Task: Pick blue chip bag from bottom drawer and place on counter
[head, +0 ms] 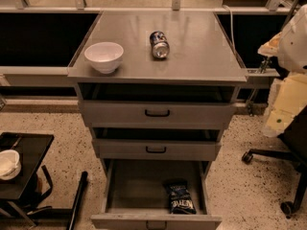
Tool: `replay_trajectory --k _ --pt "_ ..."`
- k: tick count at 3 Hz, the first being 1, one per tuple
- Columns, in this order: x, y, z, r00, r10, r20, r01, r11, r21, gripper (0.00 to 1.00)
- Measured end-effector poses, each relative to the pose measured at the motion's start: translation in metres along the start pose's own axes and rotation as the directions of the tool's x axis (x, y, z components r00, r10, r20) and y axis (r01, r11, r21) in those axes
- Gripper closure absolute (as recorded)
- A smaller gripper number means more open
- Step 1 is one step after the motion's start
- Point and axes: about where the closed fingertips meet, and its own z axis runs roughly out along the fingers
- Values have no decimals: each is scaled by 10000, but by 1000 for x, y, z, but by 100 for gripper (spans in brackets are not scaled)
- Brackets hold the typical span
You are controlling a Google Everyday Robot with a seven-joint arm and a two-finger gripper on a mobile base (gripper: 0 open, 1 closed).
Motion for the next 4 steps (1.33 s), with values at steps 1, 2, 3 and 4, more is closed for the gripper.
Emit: replay_trajectory --k 1,2,3,4 --pt "0 0 0 10000 0 0 0 10000 0 0" --pt "7 1 7 9997 114 198 -114 9999 -47 0" --pt "37 8 50 9944 648 839 -596 9962 -630 0" --pt "70 21 117 9732 1544 1704 -1280 9794 -1559 0"
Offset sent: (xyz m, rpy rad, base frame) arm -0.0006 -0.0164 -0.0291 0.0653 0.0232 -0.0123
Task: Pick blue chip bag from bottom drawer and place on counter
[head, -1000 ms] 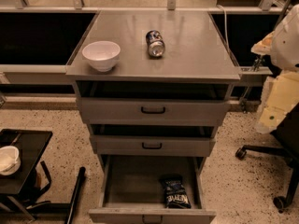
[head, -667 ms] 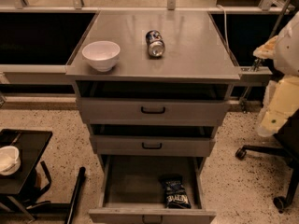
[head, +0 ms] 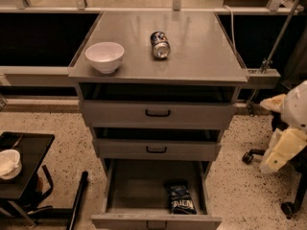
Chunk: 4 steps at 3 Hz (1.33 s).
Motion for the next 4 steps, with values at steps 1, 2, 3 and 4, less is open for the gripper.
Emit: replay_trajectory --k 1,2,3,4 --pt "32 -4 71 9976 382 572 -335 9962 -806 0" --pt "45 -9 132 9976 225 659 -124 9885 -1505 0" --pt "46 -8 133 9978 243 623 -144 9881 -1535 0" --pt "47 -7 152 9960 457 770 -366 9926 -1158 0"
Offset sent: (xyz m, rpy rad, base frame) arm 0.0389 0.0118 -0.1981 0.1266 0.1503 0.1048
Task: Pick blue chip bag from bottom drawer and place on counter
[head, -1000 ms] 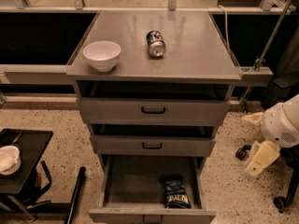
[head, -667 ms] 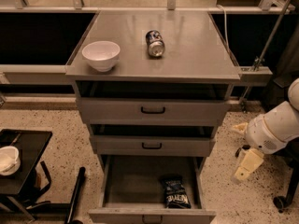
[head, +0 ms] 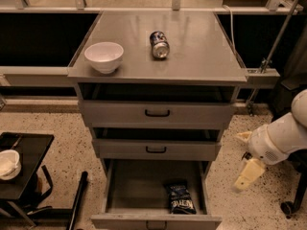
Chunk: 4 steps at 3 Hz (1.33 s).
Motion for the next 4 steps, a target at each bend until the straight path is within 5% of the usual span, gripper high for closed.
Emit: replay_trajectory --k 1,2,3,4 --pt "-2 8 75 9934 1099 321 -1094 9939 -155 0" --pt "-11 -16 123 9703 2379 432 -2399 9695 491 0" --pt "-23 -54 150 9377 3386 782 -3470 9249 1553 0" --pt "-36 -73 148 9086 3909 1470 -4143 8881 1992 0"
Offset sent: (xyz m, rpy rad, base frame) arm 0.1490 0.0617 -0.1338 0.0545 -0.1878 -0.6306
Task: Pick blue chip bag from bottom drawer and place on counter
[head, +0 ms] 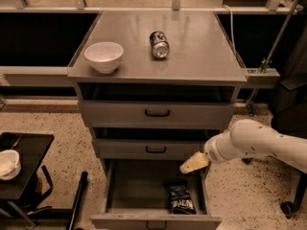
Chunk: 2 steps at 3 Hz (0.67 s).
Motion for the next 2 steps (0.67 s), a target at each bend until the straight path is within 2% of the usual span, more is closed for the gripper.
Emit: replay_trajectory --k 1,2 --pt "5 -2 4 9999 11 -115 -12 9999 -113 0" --pt "32 -7 32 9987 227 -452 -267 9955 -910 0"
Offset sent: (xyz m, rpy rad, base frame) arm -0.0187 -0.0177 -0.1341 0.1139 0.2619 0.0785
